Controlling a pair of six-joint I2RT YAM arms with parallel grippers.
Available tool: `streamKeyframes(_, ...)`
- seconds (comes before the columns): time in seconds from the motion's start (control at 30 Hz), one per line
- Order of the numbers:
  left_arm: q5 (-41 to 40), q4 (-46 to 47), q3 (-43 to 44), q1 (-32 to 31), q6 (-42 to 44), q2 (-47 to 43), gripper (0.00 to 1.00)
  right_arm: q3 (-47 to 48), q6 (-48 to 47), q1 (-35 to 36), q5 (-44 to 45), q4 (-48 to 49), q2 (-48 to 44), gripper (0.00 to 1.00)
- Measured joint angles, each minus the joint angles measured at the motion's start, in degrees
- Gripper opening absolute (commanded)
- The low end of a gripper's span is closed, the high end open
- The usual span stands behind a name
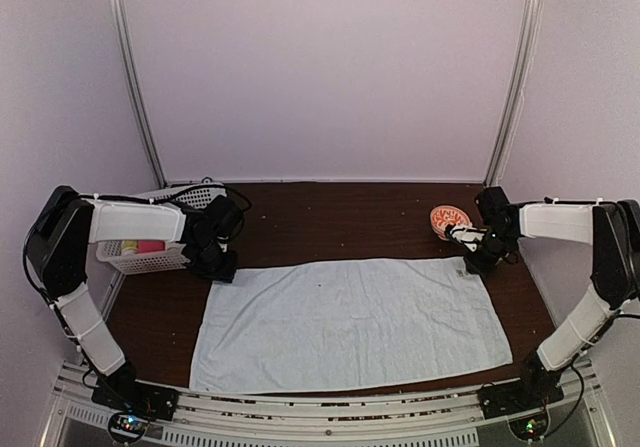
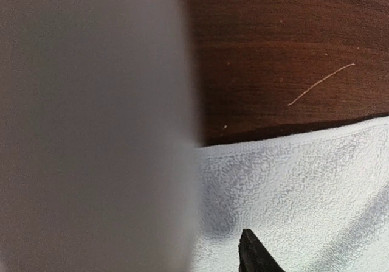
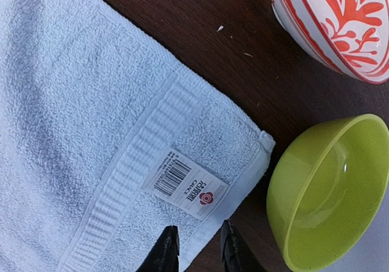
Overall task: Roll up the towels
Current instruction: Pick up the towel from the center of the board.
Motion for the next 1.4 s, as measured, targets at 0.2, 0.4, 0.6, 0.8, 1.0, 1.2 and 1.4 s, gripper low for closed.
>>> streamKeyframes(0.2, -2.91, 2.62, -1.53, -1.05, -1.27, -0.07, 0.40, -0.02, -0.09, 0.00, -0.37, -0.04, -1.99, 0.25)
streamKeyframes(0.4, -4.31, 2.34, -1.53, -1.70, -1.53, -0.24, 0.41, -0.02, -0.09, 0.00, -0.94, -0.09, -1.99, 0.26)
streamKeyframes(0.6, -7.08, 4.70, -5.97, -4.76, -5.60, -7.10, 0.45, -0.02, -0.07, 0.00, -1.55, -0.09, -1.99, 0.26)
streamKeyframes(0.8, -9.64, 8.35, -12.72, -3.82, -9.62, -11.96, 0.42, -0.02, 0.00, 0.00, -2.80, -0.13, -1.95, 0.26)
streamKeyframes(1.0, -9.99, 14.43, -14.62, -0.59, -10.01, -11.30, 0.40, -0.02, -0.04, 0.00, -2.97, -0.17, -1.95, 0.26)
streamKeyframes(1.2, -9.94, 20.39, -15.28, 1.14, -9.31, -9.14, 0.33, -0.37, -0.04, 0.00, -2.97, -0.17, -1.95, 0.26)
streamKeyframes(1.4, -9.42, 25.14, -16.24, 1.11, -8.52, -6.25, 0.40, -0.44, 0.00, 0.00, -2.97, -0.17, -1.95, 0.26)
